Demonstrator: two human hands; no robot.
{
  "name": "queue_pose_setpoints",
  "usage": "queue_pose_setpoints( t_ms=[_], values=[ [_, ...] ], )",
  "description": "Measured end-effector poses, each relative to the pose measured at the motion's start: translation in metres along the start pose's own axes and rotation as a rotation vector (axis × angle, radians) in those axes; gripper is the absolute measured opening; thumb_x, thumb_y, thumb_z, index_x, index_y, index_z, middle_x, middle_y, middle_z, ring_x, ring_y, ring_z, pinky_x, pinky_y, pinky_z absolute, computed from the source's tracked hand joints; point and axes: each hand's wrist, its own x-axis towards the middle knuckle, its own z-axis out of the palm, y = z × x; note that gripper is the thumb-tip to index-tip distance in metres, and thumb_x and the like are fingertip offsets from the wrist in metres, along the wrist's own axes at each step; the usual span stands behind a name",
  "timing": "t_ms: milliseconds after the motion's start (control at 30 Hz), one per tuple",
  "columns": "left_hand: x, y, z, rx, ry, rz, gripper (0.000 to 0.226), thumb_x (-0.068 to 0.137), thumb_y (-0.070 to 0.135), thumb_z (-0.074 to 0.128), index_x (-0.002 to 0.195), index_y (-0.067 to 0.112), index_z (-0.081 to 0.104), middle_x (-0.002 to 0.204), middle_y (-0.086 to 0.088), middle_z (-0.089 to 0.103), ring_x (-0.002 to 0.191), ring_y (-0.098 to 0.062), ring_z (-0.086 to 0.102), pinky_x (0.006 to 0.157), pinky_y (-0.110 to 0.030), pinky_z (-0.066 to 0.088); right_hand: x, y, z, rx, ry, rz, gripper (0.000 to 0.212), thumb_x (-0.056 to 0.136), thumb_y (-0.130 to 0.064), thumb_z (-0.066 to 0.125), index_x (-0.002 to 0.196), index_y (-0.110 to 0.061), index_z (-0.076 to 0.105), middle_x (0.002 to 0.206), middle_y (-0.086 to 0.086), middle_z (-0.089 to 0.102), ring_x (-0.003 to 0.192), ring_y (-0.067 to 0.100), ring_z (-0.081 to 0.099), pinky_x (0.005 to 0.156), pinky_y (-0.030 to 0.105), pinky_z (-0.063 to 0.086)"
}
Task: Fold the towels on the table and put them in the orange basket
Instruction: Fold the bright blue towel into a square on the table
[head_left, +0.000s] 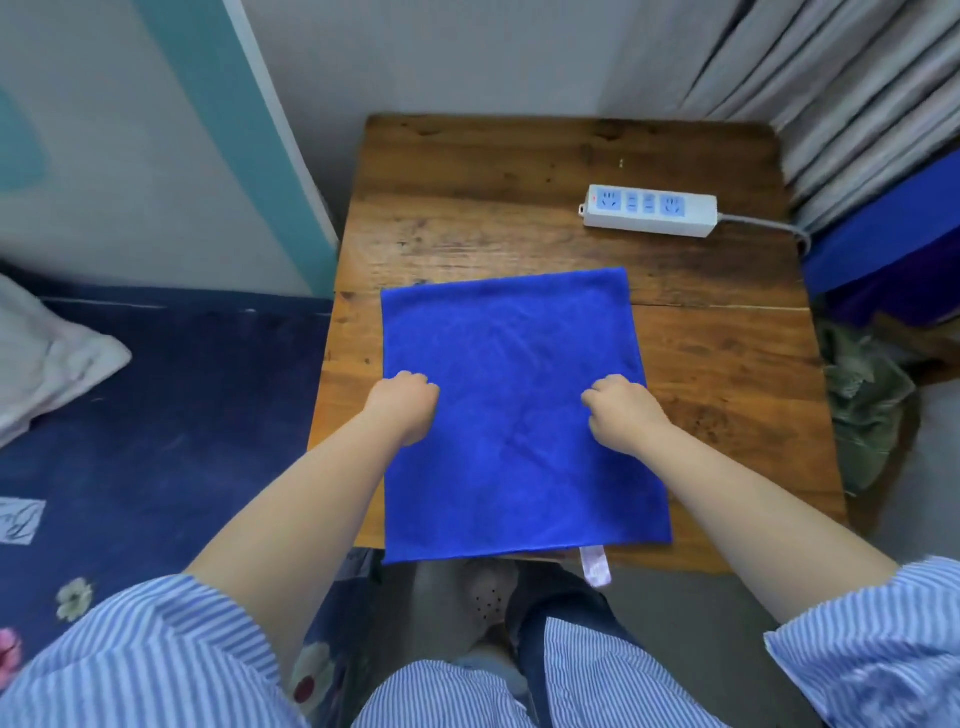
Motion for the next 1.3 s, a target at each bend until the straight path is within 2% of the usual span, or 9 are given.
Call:
queue_pose_setpoints(
  t_ms=[100,167,233,300,433,800,1033,1133,1300],
  values=[
    [0.024,0.001,-0.015,-0.200,0.081,-0.095,0.021,0.096,0.013,0.035,0.105,0.004,0.051,0.114,-0.012,0.052,0.107,-0.028,0.048,0.079,-0.036,0.044,0.042,-0.005,-0.014,0.092,0.071,-0.077,0.026,0.088,-0.004,0.036,0.107,-0.002,0.054,0.117,0.014,0.053,0.117,0.029,0.042,0.087,0.036,0.042],
    [0.040,0.002,-0.021,-0.322,0.113,-0.139,0.020,0.095,0.011,0.034,0.102,0.002,0.050,0.113,-0.012,0.051,0.106,-0.029,0.048,0.078,-0.038,0.043,0.065,-0.009,-0.018,0.150,0.092,-0.121,0.037,0.090,-0.005,0.034,0.126,-0.003,0.045,0.138,0.013,0.041,0.134,0.029,0.028,0.103,0.037,0.033],
    [0.059,0.005,-0.024,-0.431,0.129,-0.170,0.025,0.096,0.011,0.032,0.112,0.002,0.048,0.124,-0.013,0.047,0.117,-0.030,0.044,0.087,-0.039,0.041,0.087,-0.012,-0.020,0.180,0.083,-0.131,0.045,0.093,-0.007,0.032,0.138,-0.006,0.031,0.151,0.008,0.024,0.142,0.026,0.013,0.112,0.036,0.020],
    [0.082,0.007,-0.022,-0.498,0.141,-0.184,0.038,0.097,0.013,0.030,0.134,0.005,0.037,0.146,-0.009,0.032,0.136,-0.024,0.027,0.105,-0.036,0.031,0.110,-0.015,-0.019,0.198,0.063,-0.133,0.048,0.095,-0.010,0.028,0.143,-0.010,0.021,0.155,0.004,0.012,0.144,0.023,0.004,0.115,0.037,0.011],
    [0.115,0.012,-0.015,-0.519,0.220,-0.194,0.046,0.099,0.018,0.025,0.144,0.007,0.021,0.155,-0.005,0.014,0.144,-0.020,0.008,0.114,-0.031,0.016,0.138,-0.019,-0.015,0.218,0.073,-0.159,0.051,0.097,-0.019,0.027,0.145,-0.013,0.012,0.156,0.002,0.002,0.144,0.021,-0.002,0.116,0.037,0.002],
    [0.153,-0.016,0.018,-0.322,0.266,-0.139,0.060,0.094,0.045,0.033,0.147,0.025,0.011,0.156,0.004,0.005,0.145,-0.020,0.000,0.114,-0.044,0.000,0.179,-0.012,-0.003,0.196,0.131,-0.163,0.055,0.096,-0.036,0.031,0.145,-0.022,0.011,0.156,-0.007,0.005,0.144,0.016,0.001,0.114,0.038,-0.007],
    [0.154,-0.056,0.025,-0.362,0.278,-0.211,0.065,0.092,0.046,0.039,0.146,0.020,0.017,0.156,-0.007,0.007,0.144,-0.027,0.000,0.114,-0.043,0.001,0.172,0.045,0.001,0.204,0.171,0.062,0.055,0.094,-0.038,0.034,0.144,-0.020,0.020,0.155,-0.002,0.014,0.144,0.022,0.007,0.114,0.040,-0.002],
    [0.155,-0.067,0.024,-0.411,0.254,-0.240,0.062,0.093,0.047,0.036,0.146,0.025,0.015,0.157,-0.005,0.001,0.144,-0.025,-0.004,0.114,-0.045,-0.001,0.170,0.064,-0.001,0.193,0.150,0.093,0.059,0.091,-0.043,0.025,0.144,-0.018,0.021,0.155,0.000,0.014,0.143,0.024,0.007,0.114,0.043,0.000],
    [0.156,-0.083,0.020,-0.425,0.217,-0.318,0.064,0.094,0.048,0.030,0.147,0.021,0.008,0.156,-0.007,-0.005,0.144,-0.025,-0.007,0.115,-0.046,0.001,0.163,0.091,-0.002,0.229,0.132,0.250,0.058,0.094,-0.043,0.028,0.145,-0.020,0.013,0.156,0.000,0.003,0.144,0.022,-0.003,0.115,0.043,-0.002]
  ],
)
